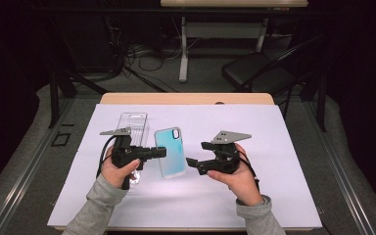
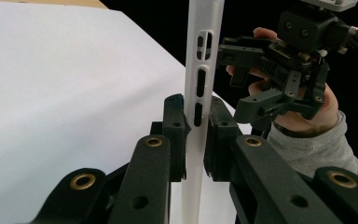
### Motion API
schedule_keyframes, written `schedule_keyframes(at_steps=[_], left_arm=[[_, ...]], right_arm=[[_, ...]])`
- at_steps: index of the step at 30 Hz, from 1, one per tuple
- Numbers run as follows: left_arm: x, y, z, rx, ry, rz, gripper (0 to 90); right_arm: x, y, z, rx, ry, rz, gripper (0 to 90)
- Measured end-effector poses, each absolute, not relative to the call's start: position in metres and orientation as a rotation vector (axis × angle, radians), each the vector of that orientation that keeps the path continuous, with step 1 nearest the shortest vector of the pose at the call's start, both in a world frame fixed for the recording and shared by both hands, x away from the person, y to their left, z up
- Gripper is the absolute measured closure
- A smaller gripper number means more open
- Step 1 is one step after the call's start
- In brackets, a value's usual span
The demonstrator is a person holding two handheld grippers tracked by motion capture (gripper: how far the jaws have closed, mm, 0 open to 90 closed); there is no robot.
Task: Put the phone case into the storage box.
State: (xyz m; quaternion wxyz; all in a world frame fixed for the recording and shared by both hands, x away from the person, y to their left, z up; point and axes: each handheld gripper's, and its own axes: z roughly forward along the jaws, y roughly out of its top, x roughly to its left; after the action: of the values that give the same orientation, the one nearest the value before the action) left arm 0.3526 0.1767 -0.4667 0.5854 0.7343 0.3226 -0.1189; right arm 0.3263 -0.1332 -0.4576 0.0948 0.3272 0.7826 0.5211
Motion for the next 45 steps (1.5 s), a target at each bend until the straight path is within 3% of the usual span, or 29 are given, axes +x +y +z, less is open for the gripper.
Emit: schedule_keyframes(at_steps=[10,22,45], left_arm=[[0.349,0.175,-0.466,1.724,0.738,-0.285,81.3],[0.346,0.169,-0.467,1.741,0.721,-0.302,81.4],[0.342,0.156,-0.472,1.771,0.699,-0.333,81.4]], right_arm=[[0.323,-0.131,-0.456,0.941,2.319,1.586,25.2],[0.324,-0.132,-0.456,0.918,2.386,1.604,39.1],[0.325,-0.134,-0.46,0.967,2.433,1.655,54.2]])
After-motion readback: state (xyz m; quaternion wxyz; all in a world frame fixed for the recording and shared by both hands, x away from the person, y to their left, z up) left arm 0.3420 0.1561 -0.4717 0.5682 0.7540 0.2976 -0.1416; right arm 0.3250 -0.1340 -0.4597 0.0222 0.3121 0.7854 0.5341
